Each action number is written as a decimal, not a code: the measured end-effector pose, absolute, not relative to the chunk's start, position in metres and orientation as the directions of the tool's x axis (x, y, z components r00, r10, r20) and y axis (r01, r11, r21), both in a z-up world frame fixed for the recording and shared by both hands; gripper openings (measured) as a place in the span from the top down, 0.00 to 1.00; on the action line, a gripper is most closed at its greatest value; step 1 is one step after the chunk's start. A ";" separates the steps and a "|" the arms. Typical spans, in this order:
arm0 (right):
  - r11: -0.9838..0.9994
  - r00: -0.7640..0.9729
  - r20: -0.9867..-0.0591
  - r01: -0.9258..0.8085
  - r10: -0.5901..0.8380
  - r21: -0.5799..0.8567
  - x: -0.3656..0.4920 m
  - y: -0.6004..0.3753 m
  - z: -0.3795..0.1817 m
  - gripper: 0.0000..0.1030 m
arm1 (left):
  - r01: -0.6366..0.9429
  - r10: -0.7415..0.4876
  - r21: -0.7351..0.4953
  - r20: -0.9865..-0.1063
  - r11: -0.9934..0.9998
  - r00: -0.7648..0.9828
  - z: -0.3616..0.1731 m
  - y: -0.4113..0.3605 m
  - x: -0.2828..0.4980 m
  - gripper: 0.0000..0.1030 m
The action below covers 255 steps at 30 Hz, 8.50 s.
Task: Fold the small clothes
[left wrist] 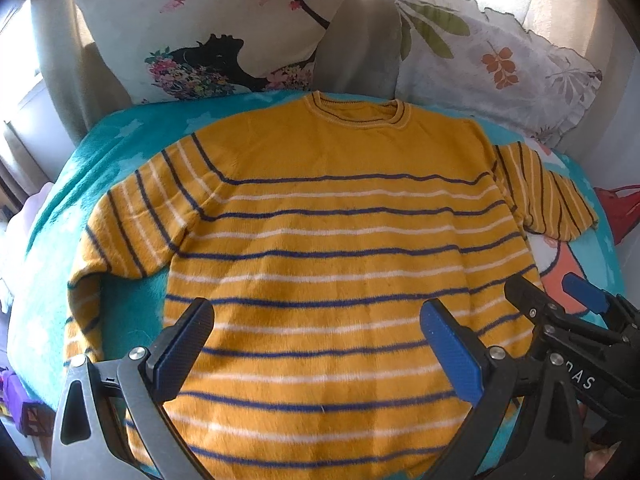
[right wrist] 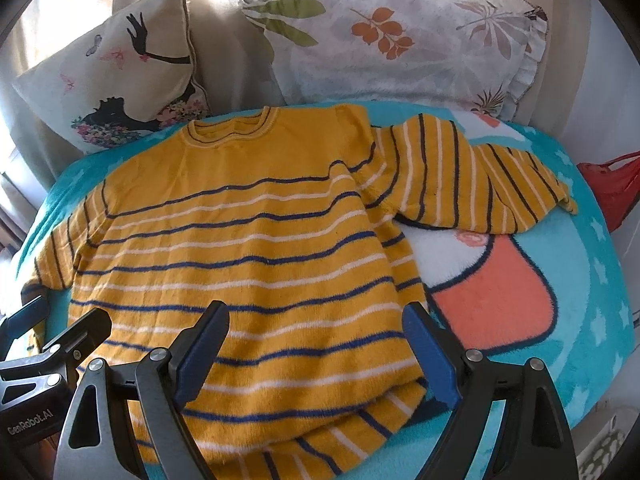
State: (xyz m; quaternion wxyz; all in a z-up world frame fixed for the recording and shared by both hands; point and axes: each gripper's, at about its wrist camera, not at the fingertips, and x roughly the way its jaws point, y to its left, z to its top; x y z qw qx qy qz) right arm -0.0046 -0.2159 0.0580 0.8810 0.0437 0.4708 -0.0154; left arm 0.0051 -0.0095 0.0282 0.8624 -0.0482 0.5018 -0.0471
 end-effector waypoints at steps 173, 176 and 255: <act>0.987 0.490 -0.871 0.120 0.035 0.108 0.127 -0.280 0.054 0.53 | -0.085 -0.217 -0.289 -0.855 0.954 0.471 0.040 0.146 0.074 0.39; 0.979 0.504 -0.860 0.123 0.078 0.161 0.119 -0.291 0.055 0.53 | -0.070 -0.222 -0.280 -0.869 0.957 0.442 0.028 0.133 0.090 0.39; 0.353 0.769 -0.625 0.551 0.139 0.756 0.052 -0.631 -0.032 0.33 | -0.176 -0.109 -0.215 -0.874 0.960 0.474 0.063 0.032 0.059 0.16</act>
